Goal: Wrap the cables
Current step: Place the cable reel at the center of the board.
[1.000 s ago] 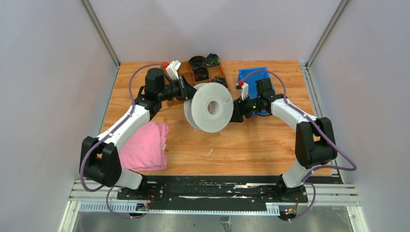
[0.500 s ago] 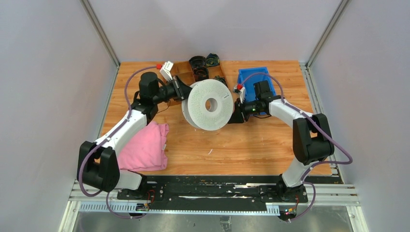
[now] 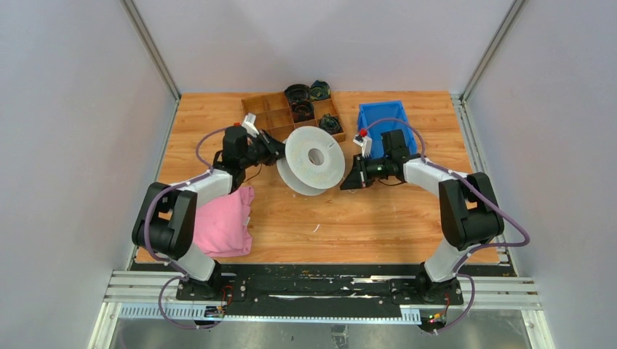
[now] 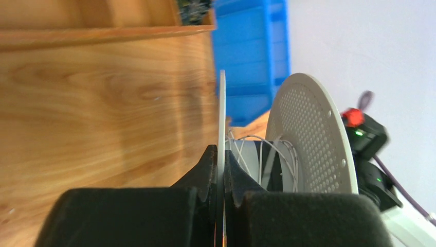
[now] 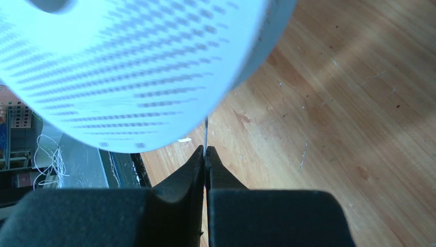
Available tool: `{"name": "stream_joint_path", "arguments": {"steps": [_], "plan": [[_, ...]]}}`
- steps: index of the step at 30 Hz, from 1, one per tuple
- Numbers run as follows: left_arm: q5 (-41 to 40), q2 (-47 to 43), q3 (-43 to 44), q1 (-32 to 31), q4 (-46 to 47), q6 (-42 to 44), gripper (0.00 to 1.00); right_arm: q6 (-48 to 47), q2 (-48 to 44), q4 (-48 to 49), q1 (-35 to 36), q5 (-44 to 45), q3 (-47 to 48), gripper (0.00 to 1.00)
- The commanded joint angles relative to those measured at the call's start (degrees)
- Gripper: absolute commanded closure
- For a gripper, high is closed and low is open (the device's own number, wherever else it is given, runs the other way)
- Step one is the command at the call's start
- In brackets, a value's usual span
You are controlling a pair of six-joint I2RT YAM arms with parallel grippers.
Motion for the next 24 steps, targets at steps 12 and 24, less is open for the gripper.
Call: {"name": "stream_joint_path", "arguments": {"steps": [12,24], "plan": [[-11.02,2.78,-7.91,-4.82,9.70,-6.42,0.98,9.60,2.16,7.82,0.91,5.12,-4.91,0.99],[-13.14,5.17,-9.08,-9.07,9.71,-5.37,0.88,4.65,3.12,4.21,0.54,6.62,-4.08,0.99]]}}
